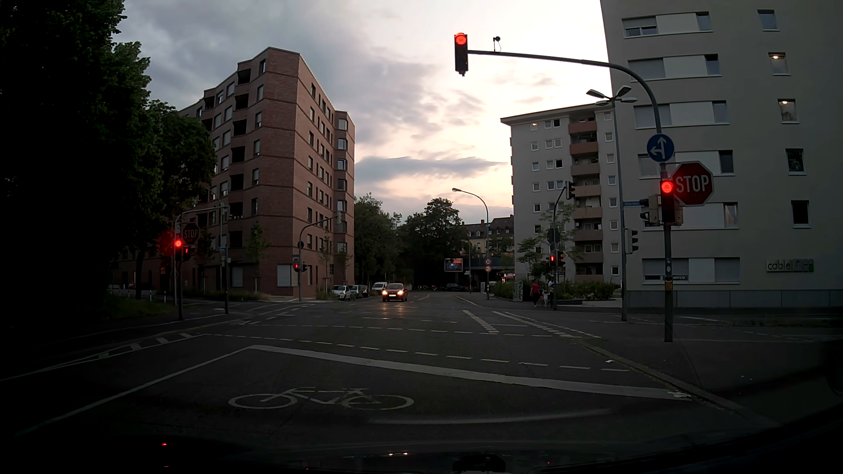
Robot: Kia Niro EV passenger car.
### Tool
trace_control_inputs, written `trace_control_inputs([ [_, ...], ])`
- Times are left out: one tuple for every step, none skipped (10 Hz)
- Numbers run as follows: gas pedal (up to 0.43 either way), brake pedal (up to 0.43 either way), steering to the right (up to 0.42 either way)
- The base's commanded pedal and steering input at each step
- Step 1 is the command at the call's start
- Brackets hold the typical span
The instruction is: Follow the waypoints while adhering to traffic rules and regulations
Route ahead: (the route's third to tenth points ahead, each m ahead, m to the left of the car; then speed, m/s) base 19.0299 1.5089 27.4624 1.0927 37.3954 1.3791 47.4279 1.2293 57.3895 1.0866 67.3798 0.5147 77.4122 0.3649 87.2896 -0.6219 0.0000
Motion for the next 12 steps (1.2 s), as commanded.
trace_control_inputs([
  [0.000, 0.207, -0.008],
  [0.000, 0.207, -0.008],
  [0.000, 0.207, -0.008],
  [0.000, 0.207, -0.008],
  [0.000, 0.207, -0.008],
  [0.000, 0.207, -0.008],
  [0.000, 0.207, -0.008],
  [0.000, 0.207, -0.008],
  [0.000, 0.207, -0.008],
  [0.000, 0.207, -0.008],
  [0.000, 0.207, -0.008],
  [0.000, 0.207, -0.008],
])
